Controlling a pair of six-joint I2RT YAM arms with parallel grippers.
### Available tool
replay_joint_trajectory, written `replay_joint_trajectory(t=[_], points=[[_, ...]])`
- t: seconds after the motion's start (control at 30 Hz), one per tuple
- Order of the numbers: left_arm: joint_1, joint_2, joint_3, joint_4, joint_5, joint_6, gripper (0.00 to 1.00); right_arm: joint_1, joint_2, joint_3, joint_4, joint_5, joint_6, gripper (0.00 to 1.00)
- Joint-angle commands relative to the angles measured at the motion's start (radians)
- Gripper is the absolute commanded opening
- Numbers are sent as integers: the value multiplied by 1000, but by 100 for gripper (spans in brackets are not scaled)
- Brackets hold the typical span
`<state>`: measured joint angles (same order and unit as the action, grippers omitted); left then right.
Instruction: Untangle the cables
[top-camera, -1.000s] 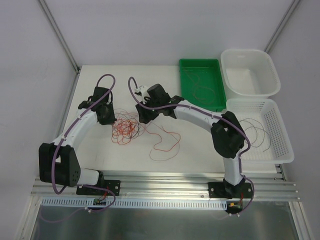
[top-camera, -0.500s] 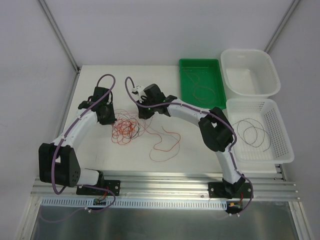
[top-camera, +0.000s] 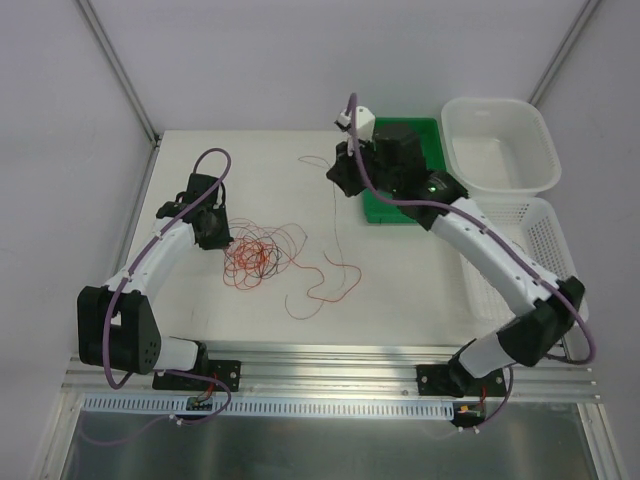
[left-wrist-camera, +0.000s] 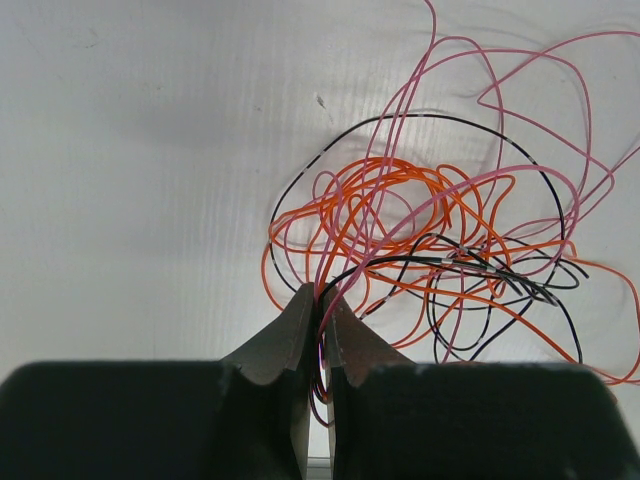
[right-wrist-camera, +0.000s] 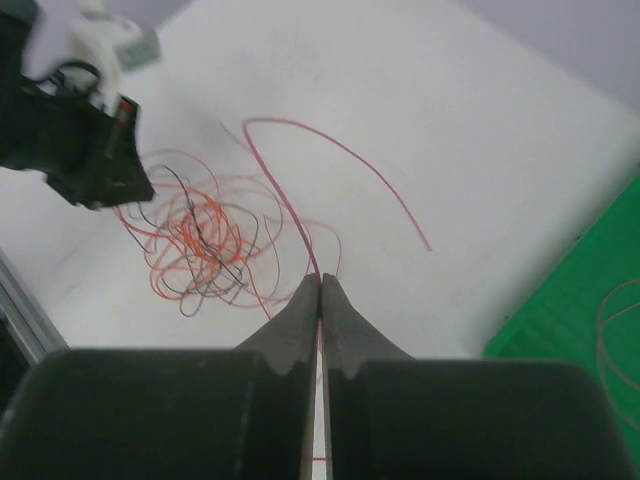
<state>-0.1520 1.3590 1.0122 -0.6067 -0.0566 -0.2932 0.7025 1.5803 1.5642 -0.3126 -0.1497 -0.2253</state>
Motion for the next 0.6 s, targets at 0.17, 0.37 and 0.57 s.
replay_joint_trajectory(t=[0.17, 0.37, 0.57], points=[[-12, 20, -1, -2, -11, 31, 5, 6, -284, 171, -252, 127, -62, 1], [-14, 34, 2, -8, -20, 32, 6, 2, -384, 254, -258, 217, -77, 1], [-18, 31, -1, -8, 6, 32, 6, -32, -364, 237, -137, 403, -154, 1]])
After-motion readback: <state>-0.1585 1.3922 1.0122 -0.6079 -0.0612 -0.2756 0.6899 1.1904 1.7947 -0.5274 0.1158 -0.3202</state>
